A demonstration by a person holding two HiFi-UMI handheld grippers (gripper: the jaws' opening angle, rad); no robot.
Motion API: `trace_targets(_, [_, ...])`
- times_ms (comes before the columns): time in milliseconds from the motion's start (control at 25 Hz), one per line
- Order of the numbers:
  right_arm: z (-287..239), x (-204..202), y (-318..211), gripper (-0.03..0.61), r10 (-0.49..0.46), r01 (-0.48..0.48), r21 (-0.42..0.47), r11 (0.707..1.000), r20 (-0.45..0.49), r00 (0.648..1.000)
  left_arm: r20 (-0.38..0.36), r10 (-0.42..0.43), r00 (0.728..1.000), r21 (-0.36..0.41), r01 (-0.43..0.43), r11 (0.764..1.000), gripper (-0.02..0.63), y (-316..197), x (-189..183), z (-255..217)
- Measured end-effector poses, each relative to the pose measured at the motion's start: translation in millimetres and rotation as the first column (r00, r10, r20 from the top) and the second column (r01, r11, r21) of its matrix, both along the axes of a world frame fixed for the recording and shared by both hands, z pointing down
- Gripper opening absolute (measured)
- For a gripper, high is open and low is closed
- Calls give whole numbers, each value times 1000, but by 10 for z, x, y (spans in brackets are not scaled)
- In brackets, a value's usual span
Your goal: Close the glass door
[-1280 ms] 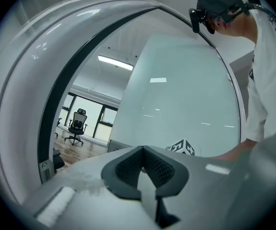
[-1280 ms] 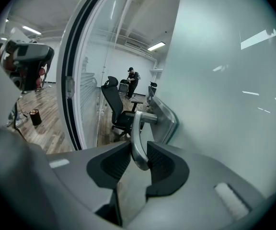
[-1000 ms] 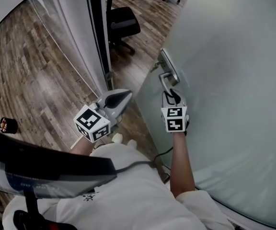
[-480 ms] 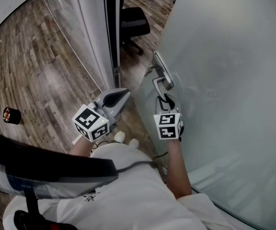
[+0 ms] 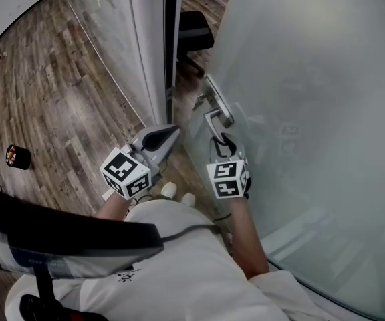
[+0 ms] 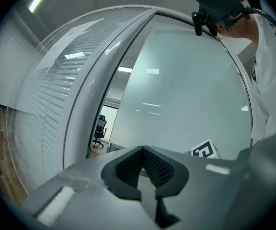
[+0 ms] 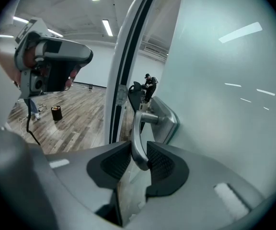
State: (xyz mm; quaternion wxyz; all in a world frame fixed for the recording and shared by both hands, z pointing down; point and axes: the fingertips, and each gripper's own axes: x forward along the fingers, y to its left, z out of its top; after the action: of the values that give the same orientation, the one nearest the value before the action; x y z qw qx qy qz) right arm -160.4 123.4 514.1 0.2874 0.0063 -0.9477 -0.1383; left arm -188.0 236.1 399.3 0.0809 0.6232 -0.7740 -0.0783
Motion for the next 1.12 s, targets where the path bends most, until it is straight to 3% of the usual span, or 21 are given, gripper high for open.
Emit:
trace_targets(240, [-37, 2, 45, 104, -46, 46, -20, 999, -9, 999, -3, -18, 1000, -12, 18, 1000, 5, -153, -59, -33])
trace_targets(480, [20, 87, 587, 103, -89, 89, -15, 996, -8, 996, -2, -14, 1000, -4, 14, 1000, 5, 121, -13, 37])
trace_targets(880, [-29, 301, 1060, 97, -175, 175, -25, 984, -14, 984, 1, -14, 1000, 3, 14, 1000, 5, 114, 40, -31])
trace_targets(1120, [-30, 346, 1131, 97, -182, 181, -34, 983, -12, 983, 2, -16, 1000, 5, 16, 1000, 5, 144, 48, -21])
